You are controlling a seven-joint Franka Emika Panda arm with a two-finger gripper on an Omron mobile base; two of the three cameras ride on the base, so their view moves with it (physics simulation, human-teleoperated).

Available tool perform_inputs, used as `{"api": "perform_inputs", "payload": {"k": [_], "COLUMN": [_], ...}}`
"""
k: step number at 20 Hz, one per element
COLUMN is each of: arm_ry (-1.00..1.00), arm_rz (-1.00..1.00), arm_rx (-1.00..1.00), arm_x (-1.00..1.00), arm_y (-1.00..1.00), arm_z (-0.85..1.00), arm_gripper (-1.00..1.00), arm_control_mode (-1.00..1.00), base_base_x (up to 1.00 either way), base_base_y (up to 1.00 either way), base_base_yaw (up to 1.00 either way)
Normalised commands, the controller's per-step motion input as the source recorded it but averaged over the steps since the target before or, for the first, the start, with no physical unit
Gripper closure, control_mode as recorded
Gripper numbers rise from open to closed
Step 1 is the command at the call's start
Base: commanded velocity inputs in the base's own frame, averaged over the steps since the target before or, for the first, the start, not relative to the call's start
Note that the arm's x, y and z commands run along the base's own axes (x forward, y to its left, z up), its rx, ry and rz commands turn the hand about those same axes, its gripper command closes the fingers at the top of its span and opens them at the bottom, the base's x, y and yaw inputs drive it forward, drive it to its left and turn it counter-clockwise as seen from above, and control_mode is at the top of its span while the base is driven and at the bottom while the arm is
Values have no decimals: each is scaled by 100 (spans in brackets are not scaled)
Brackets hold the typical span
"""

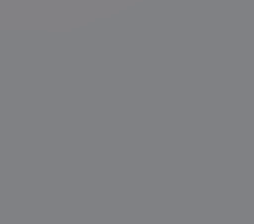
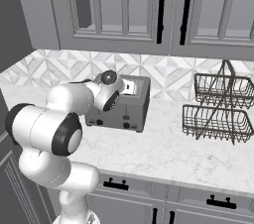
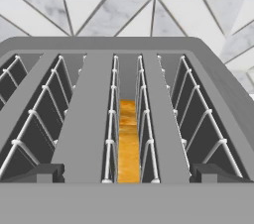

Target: Start the toaster. Once the lever pops up, take the bread to the plate on the dining counter.

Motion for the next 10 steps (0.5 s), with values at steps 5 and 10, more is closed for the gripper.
{"api": "perform_inputs", "payload": {"k": [5, 10], "arm_ry": [0, 0], "arm_rz": [0, 0], "arm_rx": [0, 0], "arm_x": [0, 0], "arm_y": [0, 0], "arm_z": [0, 0], "arm_gripper": [-100, -100], "arm_control_mode": [-100, -100], "base_base_x": [0, 0], "base_base_y": [0, 0], "base_base_yaw": [0, 0]}}
